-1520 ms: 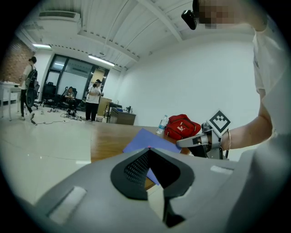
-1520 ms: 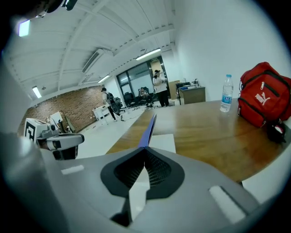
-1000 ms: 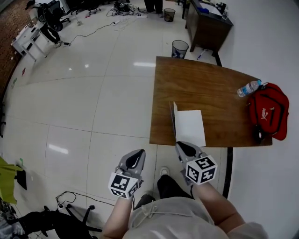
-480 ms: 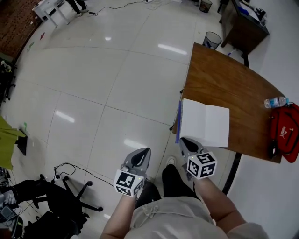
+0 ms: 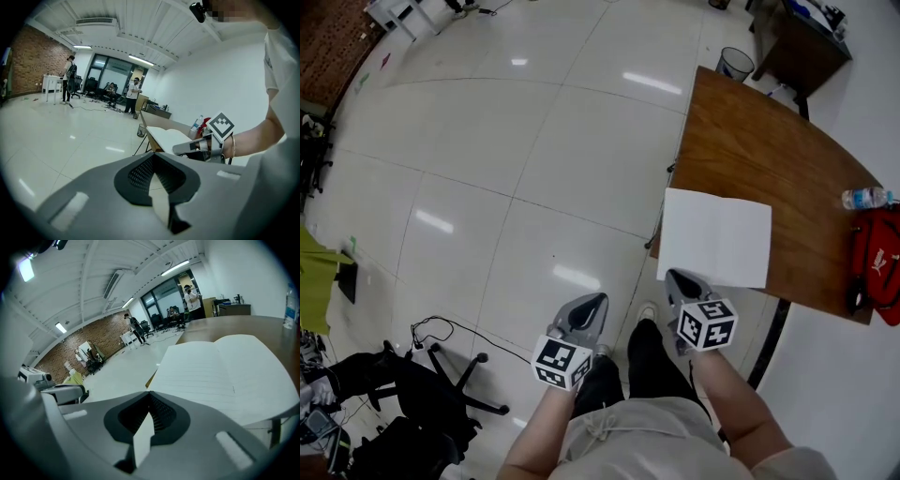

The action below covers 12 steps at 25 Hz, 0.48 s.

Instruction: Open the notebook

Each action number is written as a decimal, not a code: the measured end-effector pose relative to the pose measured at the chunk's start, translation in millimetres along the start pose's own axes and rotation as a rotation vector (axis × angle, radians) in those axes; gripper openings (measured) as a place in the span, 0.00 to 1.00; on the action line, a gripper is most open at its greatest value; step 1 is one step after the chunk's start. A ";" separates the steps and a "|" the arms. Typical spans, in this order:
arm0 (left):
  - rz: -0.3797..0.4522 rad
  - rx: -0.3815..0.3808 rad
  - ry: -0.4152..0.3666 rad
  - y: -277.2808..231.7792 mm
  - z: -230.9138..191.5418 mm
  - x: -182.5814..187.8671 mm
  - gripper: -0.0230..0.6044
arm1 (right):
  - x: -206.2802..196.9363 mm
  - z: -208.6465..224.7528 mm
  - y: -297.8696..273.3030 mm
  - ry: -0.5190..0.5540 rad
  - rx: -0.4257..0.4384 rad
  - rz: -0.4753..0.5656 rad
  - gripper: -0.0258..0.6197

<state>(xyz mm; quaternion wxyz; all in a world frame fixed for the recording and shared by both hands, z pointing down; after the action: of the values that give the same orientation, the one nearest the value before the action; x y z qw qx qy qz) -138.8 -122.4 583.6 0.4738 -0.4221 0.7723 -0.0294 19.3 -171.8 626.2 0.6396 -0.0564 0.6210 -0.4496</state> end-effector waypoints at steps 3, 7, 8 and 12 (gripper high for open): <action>-0.001 -0.028 -0.034 -2.0 11.6 9.0 0.04 | 17.2 0.4 21.8 -0.034 -0.015 0.068 0.05; 0.060 -0.073 -0.102 -1.0 35.8 38.5 0.05 | 43.6 3.0 70.2 -0.060 -0.068 0.171 0.05; 0.078 -0.086 -0.121 0.3 42.7 47.2 0.05 | 50.6 2.9 83.3 -0.061 -0.084 0.199 0.05; 0.135 -0.159 -0.176 8.0 77.7 80.0 0.04 | 73.5 2.5 133.9 -0.029 -0.158 0.299 0.05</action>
<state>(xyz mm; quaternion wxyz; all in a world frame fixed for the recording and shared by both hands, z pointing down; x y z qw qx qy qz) -100.6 -144.1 480.8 0.5056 -0.4063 0.7543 0.1013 76.1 -141.5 487.6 0.7019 -0.0200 0.6465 -0.2983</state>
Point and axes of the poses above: the fingertips, and each gripper's own axes: y backward along the fingers, z to its right, x out of its top, the point moved 2 cm from there along y, backward along the fingers, and after that the axes turned 14 degrees about y, right-handed, at the moved point
